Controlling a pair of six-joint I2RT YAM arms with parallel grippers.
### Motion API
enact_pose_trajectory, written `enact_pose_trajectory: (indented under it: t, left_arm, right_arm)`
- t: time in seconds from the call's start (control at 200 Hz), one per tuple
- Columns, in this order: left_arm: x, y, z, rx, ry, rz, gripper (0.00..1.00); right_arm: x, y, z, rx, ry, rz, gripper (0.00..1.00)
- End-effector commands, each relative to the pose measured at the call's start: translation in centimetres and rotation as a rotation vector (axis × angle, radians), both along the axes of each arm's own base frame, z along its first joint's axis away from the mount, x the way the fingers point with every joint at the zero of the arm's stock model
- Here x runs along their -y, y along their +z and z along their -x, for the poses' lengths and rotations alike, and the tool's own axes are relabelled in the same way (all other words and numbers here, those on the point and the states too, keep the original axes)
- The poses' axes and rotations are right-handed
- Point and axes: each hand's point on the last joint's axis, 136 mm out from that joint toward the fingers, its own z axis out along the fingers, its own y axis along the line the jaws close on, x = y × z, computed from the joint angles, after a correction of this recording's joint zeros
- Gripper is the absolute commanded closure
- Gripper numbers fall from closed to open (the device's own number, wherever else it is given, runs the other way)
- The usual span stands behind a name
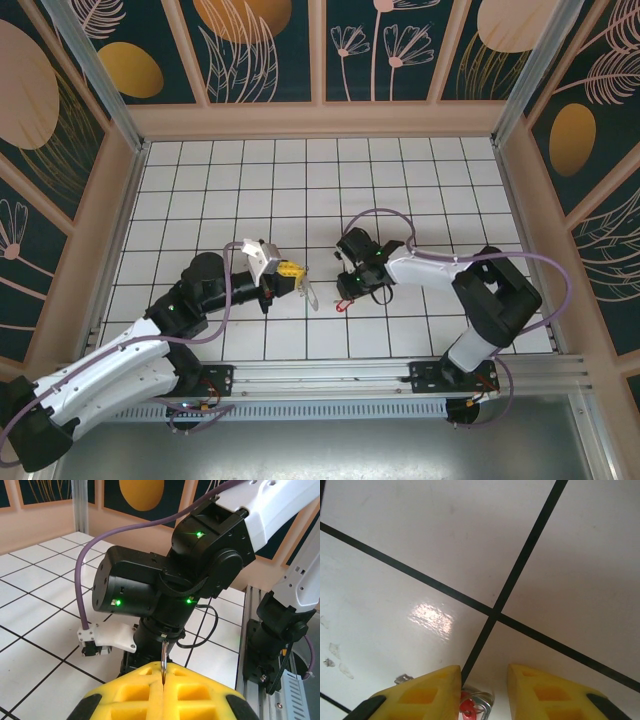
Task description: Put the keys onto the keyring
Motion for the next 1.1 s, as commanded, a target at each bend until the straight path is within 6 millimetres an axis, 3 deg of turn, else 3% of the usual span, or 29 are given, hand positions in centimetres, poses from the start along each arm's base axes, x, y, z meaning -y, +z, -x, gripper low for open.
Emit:
enact_pose_trajectory:
  t: [0.0,0.165,0.405,0.771,0.871,0.981,1.091]
  left_arm:
    - [0.0,1.1,0.1,0.018,0.005,0.039,1.00]
    - [0.1,0.9,0.0,0.017,0.004,0.037,1.00]
    - [0.2,0.9,0.1,0.017,-0.004,0.038,1.00]
    - [0.3,0.9,0.1,0.017,-0.009,0.038,1.00]
    - [0.2,0.9,0.1,0.017,-0.008,0.038,1.00]
    - [0.2,1.0,0.1,0.021,-0.007,0.039,1.00]
    - [0.2,1.0,0.1,0.021,-0.007,0.039,1.00]
  right_arm:
    - [0.6,-0.7,0.2,0.003,0.023,0.088,0.73]
    - [0.5,-0.2,0.6,-0.001,0.011,0.070,0.78]
    - [1.0,1.1,1.1,0.003,-0.020,0.039,0.77]
    - [1.2,1.4,3.1,-0.073,-0.034,-0.057,0.76]
    - [1.0,1.6,3.1,-0.080,-0.050,-0.098,0.72]
    - [1.2,2.0,2.5,-0.071,-0.088,-0.142,0.57]
    - [1.0,2.2,2.0,-0.072,-0.104,-0.183,0.51]
